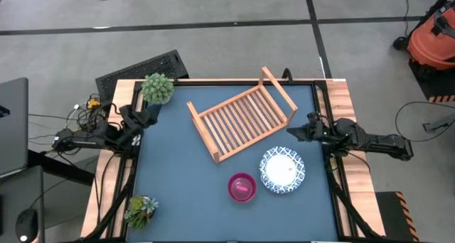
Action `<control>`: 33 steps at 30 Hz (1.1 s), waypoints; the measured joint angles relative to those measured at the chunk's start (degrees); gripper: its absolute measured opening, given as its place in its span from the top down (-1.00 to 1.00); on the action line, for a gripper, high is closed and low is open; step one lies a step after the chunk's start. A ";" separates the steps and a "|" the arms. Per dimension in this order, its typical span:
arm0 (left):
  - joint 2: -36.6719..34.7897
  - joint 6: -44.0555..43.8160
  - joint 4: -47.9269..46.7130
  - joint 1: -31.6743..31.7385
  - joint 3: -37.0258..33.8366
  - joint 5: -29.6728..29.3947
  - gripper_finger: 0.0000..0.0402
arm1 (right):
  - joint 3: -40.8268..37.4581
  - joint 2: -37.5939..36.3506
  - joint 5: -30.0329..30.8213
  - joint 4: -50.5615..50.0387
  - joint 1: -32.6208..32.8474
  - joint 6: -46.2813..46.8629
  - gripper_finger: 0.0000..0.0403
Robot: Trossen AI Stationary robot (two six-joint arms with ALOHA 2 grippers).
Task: Place and stack bowls onto a shelf
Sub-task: Put the pink bowl on the shelf
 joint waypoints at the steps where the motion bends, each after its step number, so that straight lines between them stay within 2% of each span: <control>1: 0.05 -0.47 -0.05 0.00 0.00 0.10 -0.37 | 0.02 0.00 -0.35 0.23 0.04 -1.15 0.66; 5: 1.70 -2.51 -0.71 0.00 0.97 0.13 -0.37 | 0.02 0.09 -1.72 -1.83 0.02 -5.24 0.66; 8: 4.56 -1.90 -0.66 0.00 3.65 0.95 -0.37 | -0.03 0.24 -0.76 -2.51 -0.24 -4.88 0.66; 10: 7.37 -0.39 -0.88 0.00 6.17 2.37 -0.37 | -0.03 0.20 -1.45 0.89 -0.23 -5.43 0.66; 14: 13.74 3.84 -2.07 0.00 11.75 5.14 -0.37 | 0.00 0.19 -6.81 12.64 -0.12 -12.25 0.66; 17: 18.46 6.29 -5.22 0.00 15.71 5.11 -0.37 | 1.04 0.18 -7.36 18.30 -0.18 -14.47 0.66; 19: 21.05 7.54 -7.67 0.00 17.94 4.89 -0.37 | 4.17 0.38 -7.38 14.64 -0.18 -16.46 0.66; 23: 25.63 8.26 -8.74 0.00 20.82 4.81 -0.37 | 14.85 4.65 -8.19 -4.78 0.55 -24.61 0.69; 26: 27.91 5.99 -8.78 0.00 22.52 5.07 -0.37 | 23.95 11.64 -8.21 -14.82 1.16 -33.10 0.70; 33: 29.32 5.05 -8.64 0.00 25.52 6.13 -0.37 | 42.44 29.55 -9.97 -27.47 4.14 -53.52 0.70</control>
